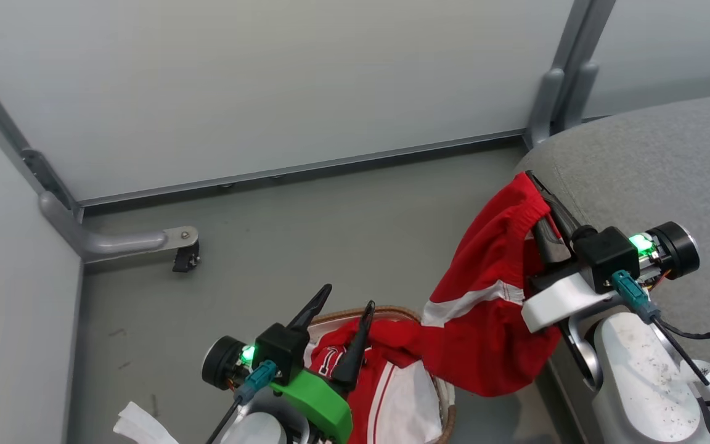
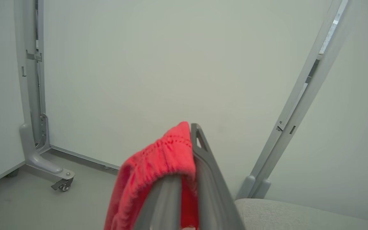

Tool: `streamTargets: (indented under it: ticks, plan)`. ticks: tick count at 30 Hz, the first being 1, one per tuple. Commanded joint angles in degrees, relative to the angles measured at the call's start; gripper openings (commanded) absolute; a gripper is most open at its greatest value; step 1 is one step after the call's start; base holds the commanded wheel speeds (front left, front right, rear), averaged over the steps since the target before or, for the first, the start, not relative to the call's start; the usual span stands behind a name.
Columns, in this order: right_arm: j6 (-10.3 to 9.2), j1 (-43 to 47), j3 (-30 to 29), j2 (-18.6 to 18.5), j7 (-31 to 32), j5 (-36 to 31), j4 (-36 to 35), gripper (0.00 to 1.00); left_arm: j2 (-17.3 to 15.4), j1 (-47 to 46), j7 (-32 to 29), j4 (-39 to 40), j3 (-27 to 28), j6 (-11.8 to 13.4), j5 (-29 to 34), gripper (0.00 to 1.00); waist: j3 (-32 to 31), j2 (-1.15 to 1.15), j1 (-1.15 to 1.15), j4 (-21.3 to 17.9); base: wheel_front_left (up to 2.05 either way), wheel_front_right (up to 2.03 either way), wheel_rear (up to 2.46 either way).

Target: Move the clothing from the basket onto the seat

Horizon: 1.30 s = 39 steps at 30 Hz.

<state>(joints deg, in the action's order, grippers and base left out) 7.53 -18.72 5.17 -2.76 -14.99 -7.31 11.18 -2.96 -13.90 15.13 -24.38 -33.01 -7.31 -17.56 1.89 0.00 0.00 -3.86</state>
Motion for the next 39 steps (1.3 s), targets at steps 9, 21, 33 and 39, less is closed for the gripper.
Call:
streamTargets:
  ticks: [9,21,33,39]
  plan:
    - [-0.08,-2.5,-1.1,-0.2,-0.3,-2.2,-1.1,0.00,0.0,-1.8,0.0,2.1,-1.7,-0.2,-0.7,1.00,4.0,0.00,0.00,-10.7,0.00,0.00,0.00]
    - [-0.08,-6.5,-3.4,-1.2,-0.3,-3.5,-1.8,0.00,0.0,-4.1,0.0,1.0,-3.6,-0.2,0.9,1.00,8.6,0.00,0.00,-12.7,0.00,0.00,0.00]
    - [-0.08,-29.3,-10.1,-12.3,-0.3,-4.1,0.5,0.00,-1.8,-10.5,0.0,1.1,-5.0,-0.2,3.5,1.00,20.1,0.00,0.00,-8.6,0.00,0.00,0.00]
    - [-0.08,-41.7,-16.1,-18.3,-0.3,-2.6,6.4,0.00,-3.1,-14.3,0.0,1.9,-5.8,-0.2,4.7,1.00,27.1,0.00,0.00,-7.0,0.00,0.00,0.00]
